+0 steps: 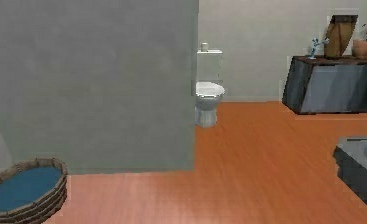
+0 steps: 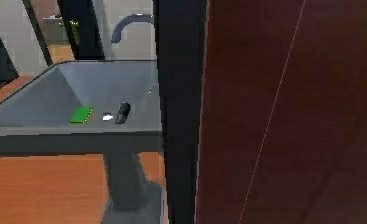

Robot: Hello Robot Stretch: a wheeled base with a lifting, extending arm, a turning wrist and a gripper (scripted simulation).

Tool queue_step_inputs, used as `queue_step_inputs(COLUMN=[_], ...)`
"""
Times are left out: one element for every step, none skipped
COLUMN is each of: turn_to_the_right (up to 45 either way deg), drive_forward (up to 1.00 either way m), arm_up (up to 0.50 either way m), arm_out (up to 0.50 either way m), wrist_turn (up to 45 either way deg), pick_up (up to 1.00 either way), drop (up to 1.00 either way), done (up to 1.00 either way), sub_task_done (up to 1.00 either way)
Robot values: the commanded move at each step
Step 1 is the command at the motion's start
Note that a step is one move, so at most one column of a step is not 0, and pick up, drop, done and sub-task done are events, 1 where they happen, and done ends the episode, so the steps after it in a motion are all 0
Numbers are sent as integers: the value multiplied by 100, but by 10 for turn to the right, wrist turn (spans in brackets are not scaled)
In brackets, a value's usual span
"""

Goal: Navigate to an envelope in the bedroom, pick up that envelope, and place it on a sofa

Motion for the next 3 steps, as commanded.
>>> queue_step_inputs(turn_to_the_right=[180, 0, 90], drive_forward=[0, 100, 0], arm_up=[0, 0, 0], arm_out=[0, 0, 0], wrist_turn=[0, 0, 0], pick_up=[0, 0, 0], drop=[0, 0, 0], done=[0, 0, 0], sub_task_done=[0, 0, 0])
